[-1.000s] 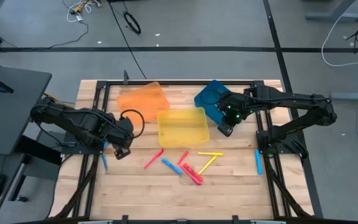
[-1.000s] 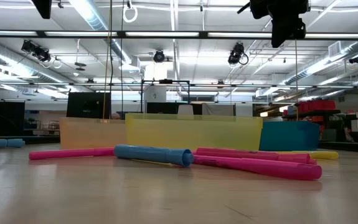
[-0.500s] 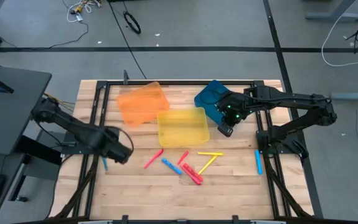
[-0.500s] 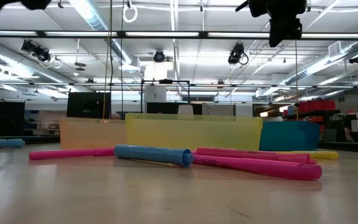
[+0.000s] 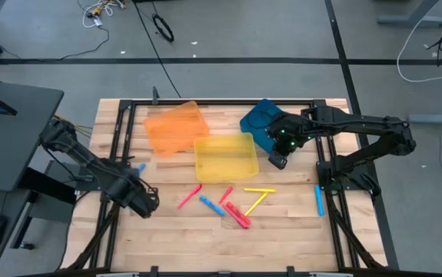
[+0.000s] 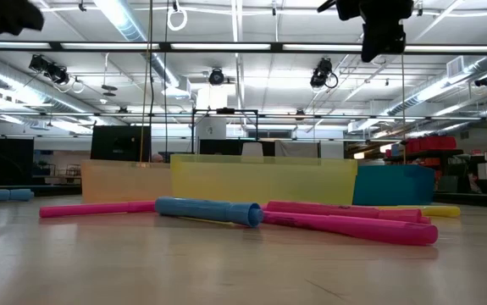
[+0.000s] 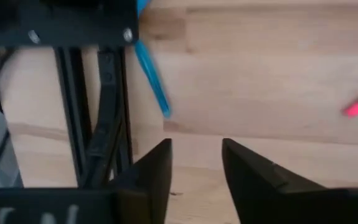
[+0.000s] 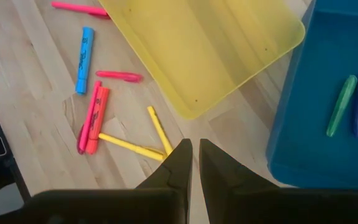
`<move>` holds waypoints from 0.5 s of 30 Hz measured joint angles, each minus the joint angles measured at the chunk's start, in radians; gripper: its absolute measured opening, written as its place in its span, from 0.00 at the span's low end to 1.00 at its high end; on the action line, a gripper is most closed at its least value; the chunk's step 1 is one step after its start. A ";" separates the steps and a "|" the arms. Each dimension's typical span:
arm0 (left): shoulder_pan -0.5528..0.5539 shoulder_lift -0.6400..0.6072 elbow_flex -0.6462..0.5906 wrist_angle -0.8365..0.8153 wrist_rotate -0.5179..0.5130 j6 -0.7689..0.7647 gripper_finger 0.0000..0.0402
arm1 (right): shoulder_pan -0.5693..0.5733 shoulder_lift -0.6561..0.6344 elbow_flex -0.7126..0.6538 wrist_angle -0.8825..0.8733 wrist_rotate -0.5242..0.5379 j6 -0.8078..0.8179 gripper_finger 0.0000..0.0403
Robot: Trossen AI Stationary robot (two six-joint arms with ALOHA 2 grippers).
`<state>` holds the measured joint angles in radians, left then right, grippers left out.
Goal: Pick & Place Markers
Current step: Put the blue pen into the blue bin
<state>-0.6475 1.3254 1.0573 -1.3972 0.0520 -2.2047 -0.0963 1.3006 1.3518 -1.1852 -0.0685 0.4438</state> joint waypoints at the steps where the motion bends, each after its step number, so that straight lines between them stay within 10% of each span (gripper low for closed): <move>1: -0.003 0.000 -0.027 0.041 0.020 -0.012 0.41 | 0.000 0.000 0.000 0.005 0.000 0.000 0.08; 15: -0.016 0.000 -0.260 0.198 0.032 -0.112 0.49 | 0.000 0.000 0.000 0.047 -0.003 0.012 0.08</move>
<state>-0.6632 1.3258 0.7969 -1.1994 0.0840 -2.3163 -0.0963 1.3006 1.3518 -1.1382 -0.0719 0.4560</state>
